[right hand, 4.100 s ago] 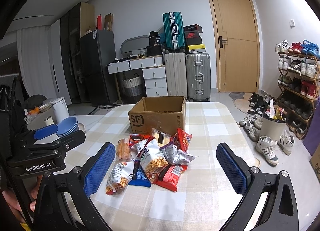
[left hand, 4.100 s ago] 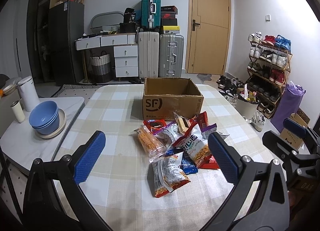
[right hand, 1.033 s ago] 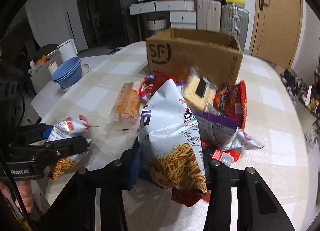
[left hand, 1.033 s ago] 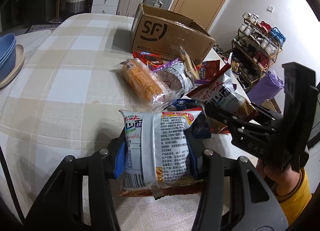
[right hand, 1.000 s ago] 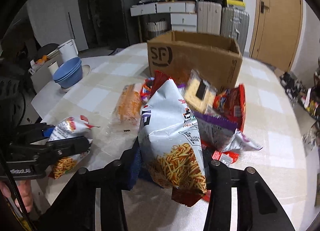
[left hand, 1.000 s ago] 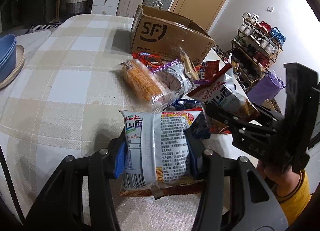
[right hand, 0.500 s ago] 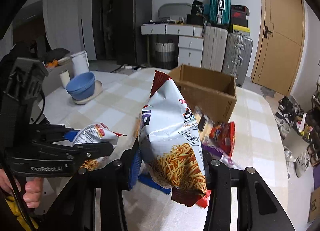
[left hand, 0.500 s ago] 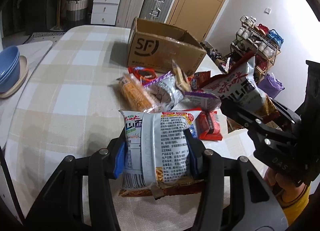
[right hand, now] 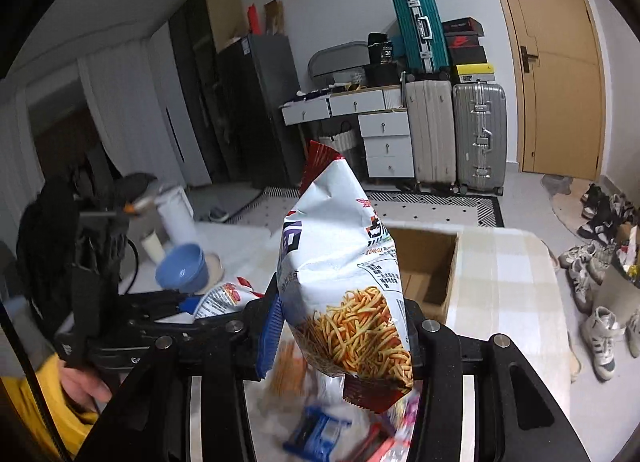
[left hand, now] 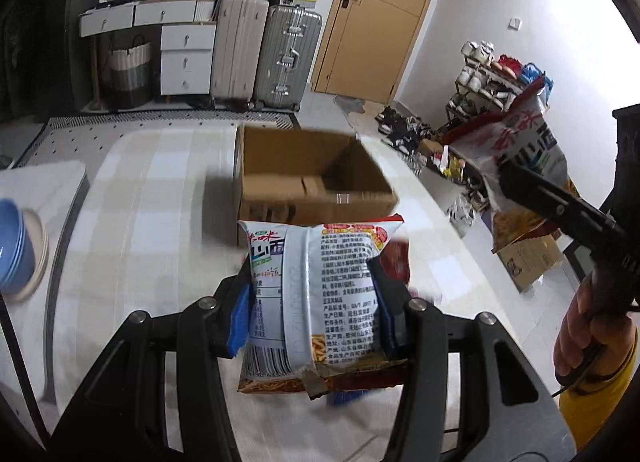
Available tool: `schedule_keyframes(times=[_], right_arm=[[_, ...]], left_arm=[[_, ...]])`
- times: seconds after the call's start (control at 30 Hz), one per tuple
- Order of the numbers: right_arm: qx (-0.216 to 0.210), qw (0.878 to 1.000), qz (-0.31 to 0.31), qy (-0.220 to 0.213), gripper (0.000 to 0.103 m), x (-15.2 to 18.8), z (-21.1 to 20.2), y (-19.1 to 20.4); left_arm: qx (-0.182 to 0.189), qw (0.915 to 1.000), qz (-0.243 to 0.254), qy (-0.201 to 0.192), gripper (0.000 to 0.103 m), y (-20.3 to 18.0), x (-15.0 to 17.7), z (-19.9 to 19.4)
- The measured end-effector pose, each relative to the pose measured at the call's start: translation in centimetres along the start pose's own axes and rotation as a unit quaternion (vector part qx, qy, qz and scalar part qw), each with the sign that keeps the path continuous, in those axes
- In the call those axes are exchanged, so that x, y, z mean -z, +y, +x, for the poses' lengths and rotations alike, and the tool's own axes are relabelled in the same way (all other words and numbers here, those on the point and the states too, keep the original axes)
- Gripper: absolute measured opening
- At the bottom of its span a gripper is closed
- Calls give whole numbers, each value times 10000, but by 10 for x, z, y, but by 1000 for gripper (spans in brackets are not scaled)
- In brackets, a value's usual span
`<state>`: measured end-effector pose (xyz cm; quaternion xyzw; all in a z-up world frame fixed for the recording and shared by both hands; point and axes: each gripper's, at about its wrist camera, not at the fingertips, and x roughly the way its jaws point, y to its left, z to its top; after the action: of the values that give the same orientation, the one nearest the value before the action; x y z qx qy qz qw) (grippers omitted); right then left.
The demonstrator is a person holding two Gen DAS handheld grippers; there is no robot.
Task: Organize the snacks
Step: 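Lift both white snack bags and carry them over the cardboard box, then open both tools to drop the white bags into the box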
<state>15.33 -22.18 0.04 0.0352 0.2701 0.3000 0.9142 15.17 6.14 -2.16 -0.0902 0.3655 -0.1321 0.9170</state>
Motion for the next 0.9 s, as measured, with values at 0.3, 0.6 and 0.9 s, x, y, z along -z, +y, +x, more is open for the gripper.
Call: schedule_keyframes(times=[0.3,0.6,0.9], right_arm=[[-164,9970,451,610,45,-60,88,-50],[-4,9869,710,1448,45,-62,189,-97],[7,9818,889,1677,45,-51,214,-122]], left_arm=[[128,9995,-146,229,47,18,-107,65],[-45,9952,-121,968,47,24,-157,173],[-73,9916,-37,1288,47,22,-155,226]])
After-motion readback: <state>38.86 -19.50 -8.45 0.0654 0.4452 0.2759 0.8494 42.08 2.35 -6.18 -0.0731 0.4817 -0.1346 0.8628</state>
